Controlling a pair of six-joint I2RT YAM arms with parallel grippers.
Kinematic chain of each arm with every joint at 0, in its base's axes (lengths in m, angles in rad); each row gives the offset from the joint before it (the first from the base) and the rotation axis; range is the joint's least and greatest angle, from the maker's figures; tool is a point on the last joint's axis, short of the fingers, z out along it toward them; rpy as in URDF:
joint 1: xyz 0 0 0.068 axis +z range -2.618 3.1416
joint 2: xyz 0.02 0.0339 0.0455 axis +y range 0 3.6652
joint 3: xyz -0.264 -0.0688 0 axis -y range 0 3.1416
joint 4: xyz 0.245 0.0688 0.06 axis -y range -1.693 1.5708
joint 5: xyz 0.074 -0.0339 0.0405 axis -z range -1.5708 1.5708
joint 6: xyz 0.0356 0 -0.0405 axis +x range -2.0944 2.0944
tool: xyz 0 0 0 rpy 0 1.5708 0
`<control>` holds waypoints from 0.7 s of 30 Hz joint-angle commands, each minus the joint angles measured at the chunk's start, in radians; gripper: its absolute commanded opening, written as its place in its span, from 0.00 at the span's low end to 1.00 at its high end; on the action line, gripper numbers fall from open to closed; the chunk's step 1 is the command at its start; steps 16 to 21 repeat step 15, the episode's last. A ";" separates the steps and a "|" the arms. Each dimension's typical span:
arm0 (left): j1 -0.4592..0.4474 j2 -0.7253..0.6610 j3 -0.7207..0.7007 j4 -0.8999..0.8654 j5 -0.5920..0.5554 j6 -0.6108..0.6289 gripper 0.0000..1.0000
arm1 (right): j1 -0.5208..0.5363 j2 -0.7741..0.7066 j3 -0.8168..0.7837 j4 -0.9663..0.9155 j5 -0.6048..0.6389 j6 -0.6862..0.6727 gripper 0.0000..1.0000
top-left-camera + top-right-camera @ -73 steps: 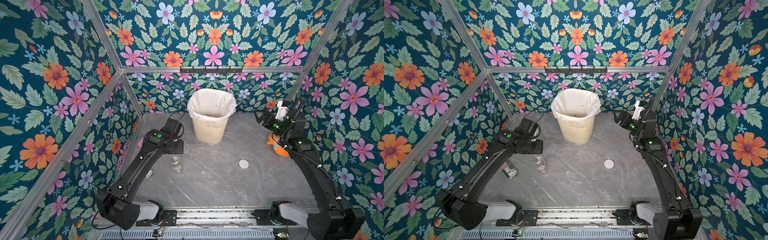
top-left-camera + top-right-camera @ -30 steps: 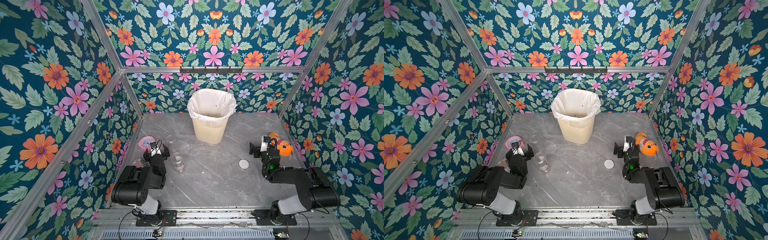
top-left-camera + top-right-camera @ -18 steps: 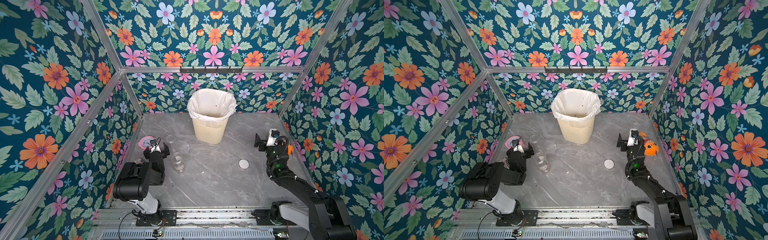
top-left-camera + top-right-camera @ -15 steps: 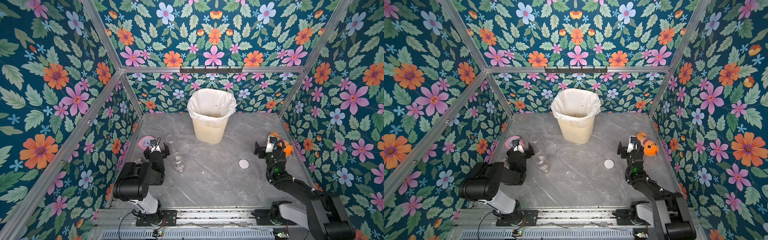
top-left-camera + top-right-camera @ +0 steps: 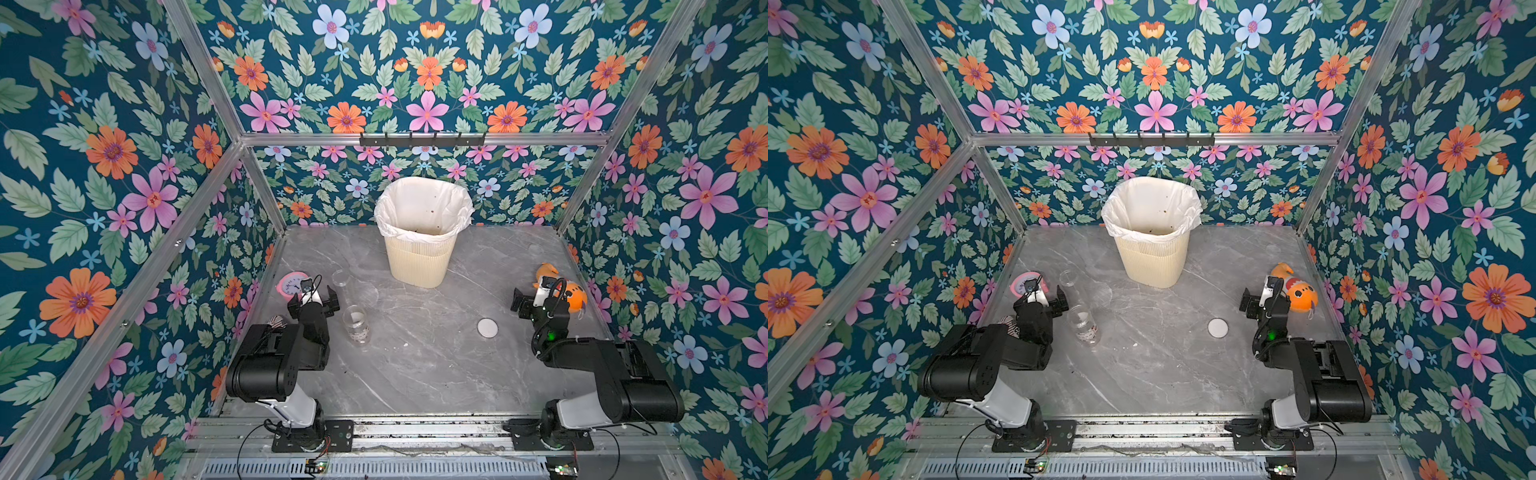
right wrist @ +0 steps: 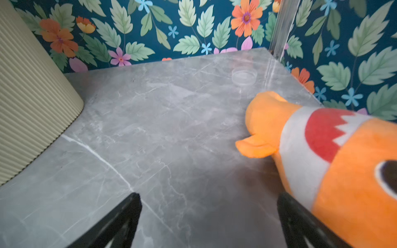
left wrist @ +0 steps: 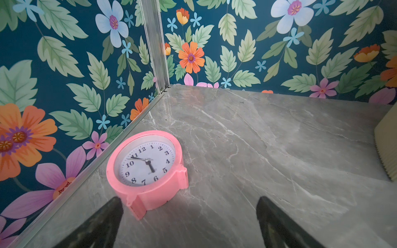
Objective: Empty the moldy dried flower tea in the jars
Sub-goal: Reset both arms
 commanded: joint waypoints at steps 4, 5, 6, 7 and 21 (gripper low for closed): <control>0.002 -0.002 -0.002 0.012 0.006 -0.004 1.00 | 0.000 0.000 0.005 0.011 -0.017 0.005 0.99; 0.001 -0.002 -0.002 0.011 0.005 -0.004 1.00 | -0.001 0.008 0.001 0.032 -0.015 0.001 0.99; 0.001 -0.001 -0.001 0.012 0.006 -0.004 0.99 | -0.001 0.004 0.002 0.019 -0.019 0.002 0.99; 0.001 -0.002 -0.001 0.012 0.006 -0.004 1.00 | 0.000 0.000 0.005 0.007 -0.024 0.000 0.99; 0.001 -0.001 -0.002 0.011 0.005 -0.004 1.00 | -0.001 0.004 0.005 0.017 -0.025 0.001 0.99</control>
